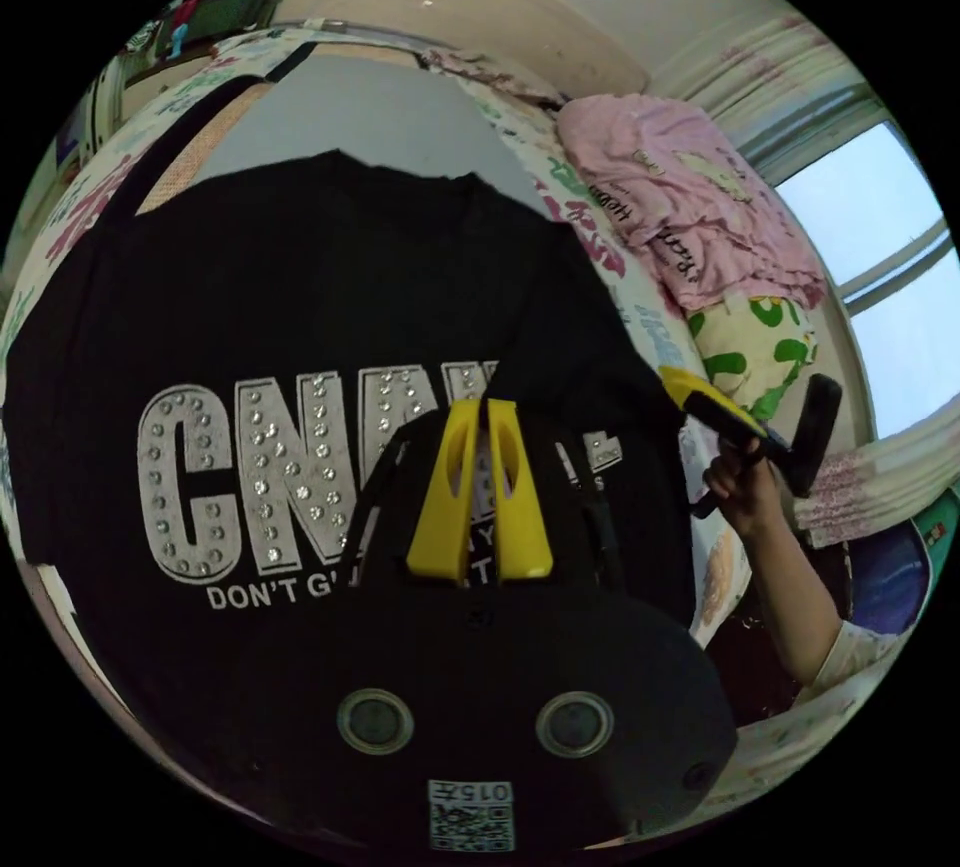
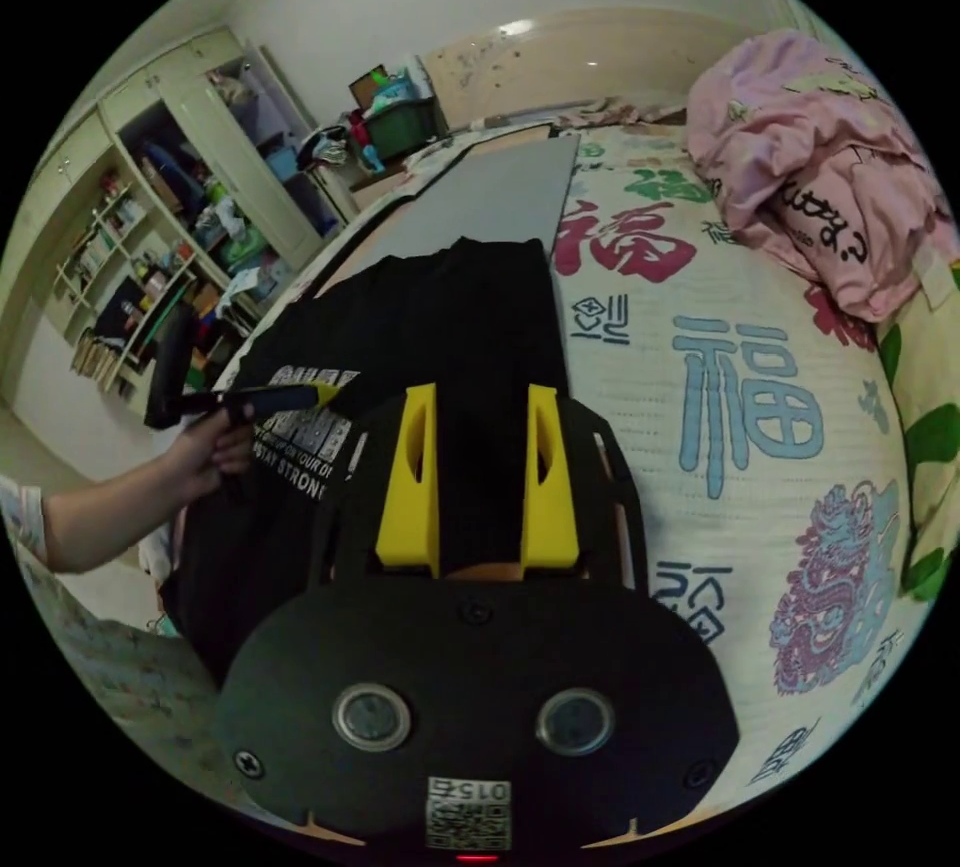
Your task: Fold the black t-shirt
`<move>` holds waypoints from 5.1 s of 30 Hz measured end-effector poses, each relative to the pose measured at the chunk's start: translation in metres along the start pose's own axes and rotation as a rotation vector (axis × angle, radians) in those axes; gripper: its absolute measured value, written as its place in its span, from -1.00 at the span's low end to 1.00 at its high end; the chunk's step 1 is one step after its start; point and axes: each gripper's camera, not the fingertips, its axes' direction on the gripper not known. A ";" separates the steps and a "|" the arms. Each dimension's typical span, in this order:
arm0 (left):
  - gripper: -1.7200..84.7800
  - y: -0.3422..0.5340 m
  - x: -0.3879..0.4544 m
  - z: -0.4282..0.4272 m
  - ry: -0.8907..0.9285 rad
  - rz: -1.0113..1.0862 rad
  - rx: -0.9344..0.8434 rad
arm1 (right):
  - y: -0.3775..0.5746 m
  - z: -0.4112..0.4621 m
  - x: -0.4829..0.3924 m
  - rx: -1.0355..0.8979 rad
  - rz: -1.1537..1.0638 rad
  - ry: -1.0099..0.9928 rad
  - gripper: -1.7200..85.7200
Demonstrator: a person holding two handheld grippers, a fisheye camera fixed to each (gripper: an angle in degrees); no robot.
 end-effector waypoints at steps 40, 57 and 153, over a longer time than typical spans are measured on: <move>-0.91 -0.105 0.358 0.176 -0.106 0.420 -0.172 | 0.344 -0.116 0.271 0.072 0.611 -0.220 -0.94; -0.98 0.256 0.265 0.062 0.577 0.060 -0.229 | 0.637 -0.160 0.024 -0.066 0.191 0.080 -0.96; -0.98 0.551 0.447 0.000 0.998 -0.191 -0.931 | 0.716 -0.021 -0.309 -0.304 -0.092 0.373 -0.98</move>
